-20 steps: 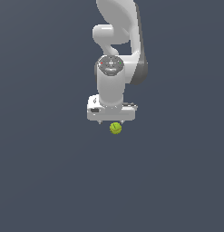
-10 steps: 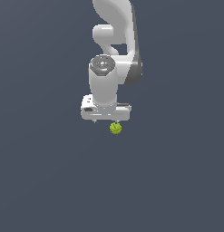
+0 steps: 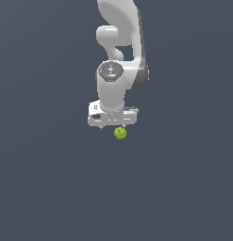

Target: Pick up the object and move it to a goal position.

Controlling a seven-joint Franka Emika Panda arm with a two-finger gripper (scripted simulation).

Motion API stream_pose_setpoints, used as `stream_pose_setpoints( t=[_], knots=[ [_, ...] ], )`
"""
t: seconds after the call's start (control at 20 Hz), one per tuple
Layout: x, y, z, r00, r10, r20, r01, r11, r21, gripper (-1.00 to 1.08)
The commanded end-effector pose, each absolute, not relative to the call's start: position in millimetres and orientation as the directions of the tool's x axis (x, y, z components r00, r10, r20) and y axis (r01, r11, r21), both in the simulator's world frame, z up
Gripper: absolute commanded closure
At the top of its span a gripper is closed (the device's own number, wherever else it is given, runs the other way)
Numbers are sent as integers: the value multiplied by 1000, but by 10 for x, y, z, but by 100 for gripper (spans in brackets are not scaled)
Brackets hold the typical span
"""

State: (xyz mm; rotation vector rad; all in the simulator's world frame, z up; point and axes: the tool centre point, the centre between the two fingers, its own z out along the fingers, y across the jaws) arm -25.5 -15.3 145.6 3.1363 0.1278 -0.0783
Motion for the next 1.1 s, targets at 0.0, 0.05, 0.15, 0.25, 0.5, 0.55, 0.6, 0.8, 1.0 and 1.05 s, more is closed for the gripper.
stream_pose_setpoints(
  t=[0.0,0.05,0.15,0.25,0.5,0.55,0.6,0.8,1.0,1.05],
  knots=[
    [-294,-110,1384,990,134,-45,134,-991,-1,-92],
    [-312,-89,1351,986,159,-42,159,-987,-1,-92],
    [-354,-44,1281,976,213,-36,213,-977,-2,-92],
    [-403,8,1205,962,273,-29,273,-962,-2,-92],
    [-512,119,1054,919,394,-15,394,-919,-2,-92],
    [-531,137,1031,911,413,-13,413,-911,-1,-92],
    [-548,154,1011,903,430,-11,430,-903,-1,-92],
    [-601,205,949,877,481,-4,481,-877,-1,-92],
    [-628,231,919,862,506,0,506,-862,0,-92],
    [-630,234,916,861,508,0,508,-861,0,-92]
  ],
)
